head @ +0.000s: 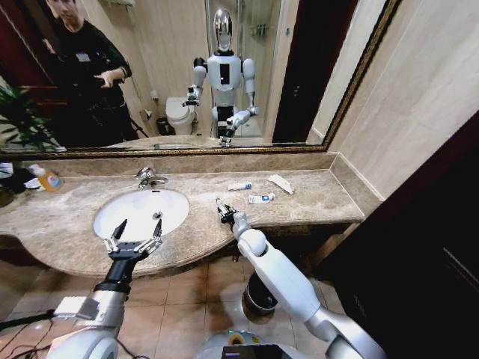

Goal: Pick up the trash from the sink and place it in the trash bin.

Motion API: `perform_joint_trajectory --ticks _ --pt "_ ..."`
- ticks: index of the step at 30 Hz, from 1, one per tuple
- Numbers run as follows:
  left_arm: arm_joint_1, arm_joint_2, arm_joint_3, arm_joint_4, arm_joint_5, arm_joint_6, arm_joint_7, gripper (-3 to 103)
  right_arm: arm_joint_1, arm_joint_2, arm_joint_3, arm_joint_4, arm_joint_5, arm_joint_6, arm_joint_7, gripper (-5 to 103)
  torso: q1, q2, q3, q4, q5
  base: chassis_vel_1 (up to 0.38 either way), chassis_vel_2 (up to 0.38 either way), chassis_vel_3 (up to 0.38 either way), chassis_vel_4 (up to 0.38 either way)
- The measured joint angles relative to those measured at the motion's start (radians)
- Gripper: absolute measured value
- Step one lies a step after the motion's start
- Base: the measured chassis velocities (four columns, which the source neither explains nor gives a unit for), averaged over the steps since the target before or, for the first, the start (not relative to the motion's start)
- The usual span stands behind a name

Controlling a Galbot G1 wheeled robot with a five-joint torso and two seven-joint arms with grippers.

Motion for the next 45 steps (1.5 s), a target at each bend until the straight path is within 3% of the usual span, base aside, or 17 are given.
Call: perform_joint_trajectory --ticks 15,26,37,45 --pt "0.000 0.000 0.000 0.000 0.000 0.000 0.000 100 -0.025 -0.025 0.004 0.039 -0.006 0.022 0.009 3 0.000 0.000 0.000 0.0000 0.0000 0.000 0.000 0.000 0.000" --pt "0.000 0.000 0.000 0.000 0.000 0.000 0.000 100 -0.131 -0.117 0.042 0.212 0.005 0.030 0.007 3 0.000 0.000 0.000 0.0000 0.0003 0.000 0.000 0.000 0.000" --pt "0.000 0.000 0.000 0.000 0.000 0.000 0.000 100 -0.392 -0.269 0.208 0.479 0.012 0.069 -0.076 3 0.000 0.000 0.000 -0.0002 0.0000 0.000 0.000 0.000 0.000" --pt "0.000 0.000 0.000 0.000 0.000 0.000 0.000 100 -0.599 -0.295 0.289 0.587 0.010 0.121 -0.088 3 0.000 0.000 0.000 -0.0001 0.0002 0.000 0.000 0.000 0.000"
